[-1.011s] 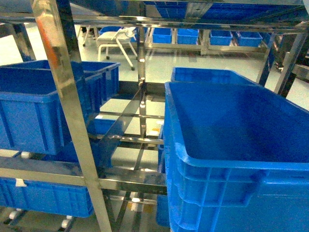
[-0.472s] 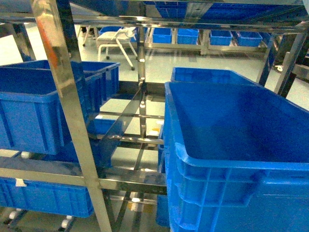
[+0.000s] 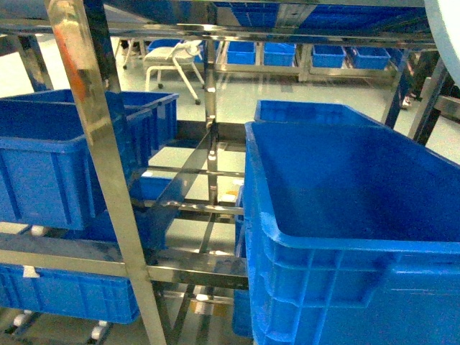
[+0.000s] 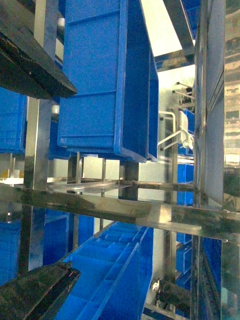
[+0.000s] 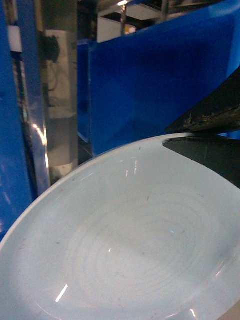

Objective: Place blue tray on left shelf second layer neatly

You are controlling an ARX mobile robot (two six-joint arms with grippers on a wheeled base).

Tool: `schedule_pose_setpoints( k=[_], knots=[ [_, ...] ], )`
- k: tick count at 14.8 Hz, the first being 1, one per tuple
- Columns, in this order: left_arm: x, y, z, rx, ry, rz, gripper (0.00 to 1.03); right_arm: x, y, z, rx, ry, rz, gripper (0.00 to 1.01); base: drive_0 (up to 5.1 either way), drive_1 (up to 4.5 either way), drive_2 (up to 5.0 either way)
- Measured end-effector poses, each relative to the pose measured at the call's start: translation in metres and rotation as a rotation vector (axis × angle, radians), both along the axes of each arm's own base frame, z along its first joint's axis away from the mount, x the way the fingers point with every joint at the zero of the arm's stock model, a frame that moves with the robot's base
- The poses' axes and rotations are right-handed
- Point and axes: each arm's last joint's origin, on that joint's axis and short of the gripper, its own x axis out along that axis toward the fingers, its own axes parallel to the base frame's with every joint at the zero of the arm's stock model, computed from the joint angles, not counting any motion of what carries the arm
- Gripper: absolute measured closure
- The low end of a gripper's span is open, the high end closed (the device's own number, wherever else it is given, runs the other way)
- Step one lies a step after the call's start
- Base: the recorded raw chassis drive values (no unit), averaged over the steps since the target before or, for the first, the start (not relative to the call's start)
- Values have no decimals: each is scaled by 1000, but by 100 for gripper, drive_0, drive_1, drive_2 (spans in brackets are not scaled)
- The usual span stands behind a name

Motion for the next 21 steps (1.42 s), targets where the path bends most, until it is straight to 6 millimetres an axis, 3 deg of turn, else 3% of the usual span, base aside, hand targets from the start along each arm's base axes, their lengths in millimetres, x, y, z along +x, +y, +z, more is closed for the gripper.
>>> schedule_pose_setpoints(
  k=[5,8,13,21],
  knots=[
    [0,0,0,0,0,0,5,18,-7,-16,179,397,68,99,0,0,0],
    [0,0,0,0,0,0,5,47,-13,-39,322,625,95,99,0,0,0],
    [0,0,0,0,0,0,5,100,-26,-49,393,733,83,99,0,0,0],
    [0,0,0,0,0,0,5,138,-38,-90,347,800,-42,99,0,0,0]
  ],
)
